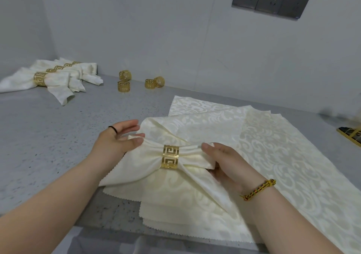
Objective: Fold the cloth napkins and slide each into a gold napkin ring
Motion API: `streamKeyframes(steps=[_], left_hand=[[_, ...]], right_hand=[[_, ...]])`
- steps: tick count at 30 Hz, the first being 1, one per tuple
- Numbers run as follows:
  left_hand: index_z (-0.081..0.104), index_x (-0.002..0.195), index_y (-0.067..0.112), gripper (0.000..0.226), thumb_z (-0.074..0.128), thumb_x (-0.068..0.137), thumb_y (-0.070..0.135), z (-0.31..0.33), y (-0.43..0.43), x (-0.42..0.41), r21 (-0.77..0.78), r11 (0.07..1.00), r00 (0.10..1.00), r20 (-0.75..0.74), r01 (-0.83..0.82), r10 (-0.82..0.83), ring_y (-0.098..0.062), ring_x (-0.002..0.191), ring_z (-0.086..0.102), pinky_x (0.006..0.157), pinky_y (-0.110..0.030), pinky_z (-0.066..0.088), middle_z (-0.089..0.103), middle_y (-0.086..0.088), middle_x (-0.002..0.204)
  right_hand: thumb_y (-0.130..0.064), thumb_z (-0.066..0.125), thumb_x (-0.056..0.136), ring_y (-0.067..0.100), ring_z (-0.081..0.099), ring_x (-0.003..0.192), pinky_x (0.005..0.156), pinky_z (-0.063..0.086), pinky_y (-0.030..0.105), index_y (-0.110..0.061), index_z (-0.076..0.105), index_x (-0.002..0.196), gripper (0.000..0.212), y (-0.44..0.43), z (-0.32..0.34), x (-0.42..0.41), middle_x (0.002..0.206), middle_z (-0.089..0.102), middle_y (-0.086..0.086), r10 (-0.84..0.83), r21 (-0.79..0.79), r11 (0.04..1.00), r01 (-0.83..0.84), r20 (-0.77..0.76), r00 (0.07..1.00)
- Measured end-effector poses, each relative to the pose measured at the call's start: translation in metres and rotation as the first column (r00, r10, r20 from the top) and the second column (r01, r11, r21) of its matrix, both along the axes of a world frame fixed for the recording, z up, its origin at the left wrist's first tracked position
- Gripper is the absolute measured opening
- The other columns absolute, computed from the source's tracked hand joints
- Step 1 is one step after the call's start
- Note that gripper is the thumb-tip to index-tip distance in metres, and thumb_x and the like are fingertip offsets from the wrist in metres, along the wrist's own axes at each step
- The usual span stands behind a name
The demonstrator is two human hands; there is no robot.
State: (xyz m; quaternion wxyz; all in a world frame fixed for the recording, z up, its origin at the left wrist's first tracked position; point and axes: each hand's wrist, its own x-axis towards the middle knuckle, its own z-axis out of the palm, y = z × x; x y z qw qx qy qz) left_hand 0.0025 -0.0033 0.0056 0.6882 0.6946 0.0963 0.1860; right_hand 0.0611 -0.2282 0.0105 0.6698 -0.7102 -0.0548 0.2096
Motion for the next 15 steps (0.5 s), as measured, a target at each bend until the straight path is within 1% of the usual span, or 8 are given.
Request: streamKeyframes(steps=[1,4,6,7,10,12,13,15], left_hand=[[0.057,0.103,0.022,0.037,0.062,0.080,-0.005,0.001,0.003,0.000,0.021,1.000,1.000,0.003,0.001,-0.001,0.012,0.066,0.063,0.058,-0.001,0.047,0.060,0.012,0.100],[0.059,0.093,0.029,0.039,0.063,0.078,-0.006,0.007,0.010,-0.001,0.057,0.997,0.997,0.055,-0.050,0.047,0.009,0.068,0.065,0.065,-0.003,0.049,0.063,0.012,0.099],[0.059,0.099,0.024,0.037,0.060,0.080,-0.007,0.011,0.017,0.000,-0.012,0.997,0.994,0.079,-0.072,0.073,0.005,0.070,0.066,0.066,-0.007,0.051,0.063,0.010,0.100],[0.058,0.107,0.020,0.036,0.059,0.081,-0.006,0.013,0.020,0.001,-0.084,0.994,0.996,0.052,-0.064,0.069,0.002,0.073,0.067,0.067,-0.010,0.053,0.063,0.007,0.102],[0.045,0.129,0.014,0.044,0.056,0.087,0.008,0.013,0.038,0.001,-0.327,0.945,0.982,-0.179,-0.003,-0.059,-0.012,0.084,0.062,0.062,-0.021,0.056,0.058,-0.005,0.115],[0.043,0.130,0.011,0.045,0.056,0.086,0.009,0.011,0.055,-0.002,-0.335,0.940,0.927,-0.328,0.065,-0.181,-0.017,0.085,0.061,0.063,-0.026,0.055,0.060,-0.007,0.113],[0.047,0.125,0.009,0.041,0.056,0.086,0.007,0.012,0.062,-0.003,-0.314,0.942,0.897,-0.374,0.117,-0.236,-0.018,0.084,0.063,0.066,-0.028,0.055,0.064,-0.007,0.107],[0.057,0.112,0.007,0.028,0.056,0.084,0.000,0.017,0.078,-0.004,-0.261,0.947,0.853,-0.435,0.185,-0.287,-0.015,0.072,0.068,0.061,-0.028,0.057,0.072,-0.006,0.088]], right_hand=[[-0.023,0.058,0.087,0.027,0.052,0.078,0.074,0.042,0.036,-0.006,0.056,0.090,0.018,0.003,0.000,0.002,0.084,0.054,0.016,-0.020,-0.018,1.000,0.020,0.026,0.999],[-0.022,0.057,0.088,0.022,0.048,0.057,0.053,0.038,0.027,-0.005,0.055,0.082,0.018,0.016,0.000,0.004,0.067,0.050,0.013,-0.103,-0.044,0.993,0.112,0.158,0.982],[-0.020,0.058,0.088,0.023,0.047,0.059,0.054,0.038,0.027,-0.005,0.054,0.078,0.019,0.028,0.000,0.007,0.067,0.049,0.013,-0.150,0.011,0.989,0.150,0.178,0.972],[-0.020,0.058,0.088,0.024,0.049,0.062,0.057,0.040,0.028,-0.003,0.055,0.078,0.020,0.033,0.001,0.008,0.070,0.050,0.014,-0.166,0.033,0.986,0.163,0.184,0.969],[-0.020,0.057,0.089,0.027,0.053,0.074,0.066,0.043,0.034,0.002,0.057,0.084,0.023,0.054,0.008,0.015,0.079,0.054,0.017,-0.173,0.084,0.984,0.160,0.190,0.966],[-0.020,0.056,0.089,0.026,0.055,0.074,0.065,0.045,0.032,-0.002,0.057,0.082,0.020,0.070,0.011,0.019,0.079,0.057,0.017,-0.152,0.096,0.986,0.135,0.198,0.968],[-0.020,0.055,0.090,0.026,0.056,0.074,0.065,0.045,0.032,-0.003,0.057,0.081,0.019,0.077,0.012,0.021,0.079,0.058,0.017,-0.139,0.091,0.988,0.123,0.208,0.968],[-0.022,0.055,0.090,0.025,0.055,0.073,0.066,0.045,0.033,-0.004,0.057,0.080,0.020,0.096,0.013,0.025,0.079,0.057,0.017,-0.115,0.078,0.992,0.100,0.217,0.969]])
